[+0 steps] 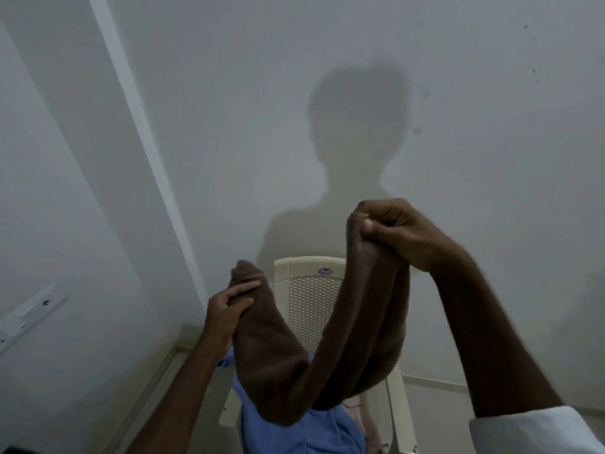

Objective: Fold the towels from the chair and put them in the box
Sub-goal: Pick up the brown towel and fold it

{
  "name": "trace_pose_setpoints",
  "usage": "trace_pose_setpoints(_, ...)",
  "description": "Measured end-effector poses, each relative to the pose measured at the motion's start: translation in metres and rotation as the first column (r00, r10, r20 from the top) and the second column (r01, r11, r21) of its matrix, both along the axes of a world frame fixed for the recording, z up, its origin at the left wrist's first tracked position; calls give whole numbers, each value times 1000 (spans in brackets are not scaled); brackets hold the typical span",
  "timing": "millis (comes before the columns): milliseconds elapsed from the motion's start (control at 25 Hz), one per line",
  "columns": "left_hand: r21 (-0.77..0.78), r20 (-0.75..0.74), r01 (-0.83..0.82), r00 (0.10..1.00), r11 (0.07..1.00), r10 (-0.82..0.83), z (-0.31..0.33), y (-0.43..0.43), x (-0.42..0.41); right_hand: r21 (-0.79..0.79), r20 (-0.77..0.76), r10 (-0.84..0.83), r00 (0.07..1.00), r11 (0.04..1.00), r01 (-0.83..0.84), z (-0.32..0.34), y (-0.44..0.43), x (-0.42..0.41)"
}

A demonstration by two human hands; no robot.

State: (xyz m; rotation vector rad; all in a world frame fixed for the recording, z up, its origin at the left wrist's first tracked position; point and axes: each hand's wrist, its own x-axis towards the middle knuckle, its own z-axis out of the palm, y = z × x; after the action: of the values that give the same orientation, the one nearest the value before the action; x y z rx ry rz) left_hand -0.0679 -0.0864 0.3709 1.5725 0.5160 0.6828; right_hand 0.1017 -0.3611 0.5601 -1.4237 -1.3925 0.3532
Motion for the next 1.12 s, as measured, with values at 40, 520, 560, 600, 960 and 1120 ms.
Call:
trace_pose_setpoints(40,94,27,58,998,994,-61,14,-10,5,-31,17,-4,1000,1000,5,-7,9,-3)
trace_pose_setpoints(520,3,86,342,936,940,-341,59,-77,23,-23,149,-285,947,956,291,-81,64,-11)
trace_pose_setpoints(560,-30,109,361,928,932,-356,59,-81,22,-12,174,-331,927,941,338,-87,66,-9)
trace_pose_setpoints(600,-51,126,377,921,925,-369,58,-85,22,5,198,-386,901,920,393,-93,69,-8)
trace_pose_setpoints(960,344,81,267,947,900,-312,48,-90,26,-254,-17,-274,962,931,260,-115,64,-18)
trace_pose_setpoints(1120,414,36,306,936,857,-351,54,-89,21,-341,-153,-105,983,939,48,-121,53,-15)
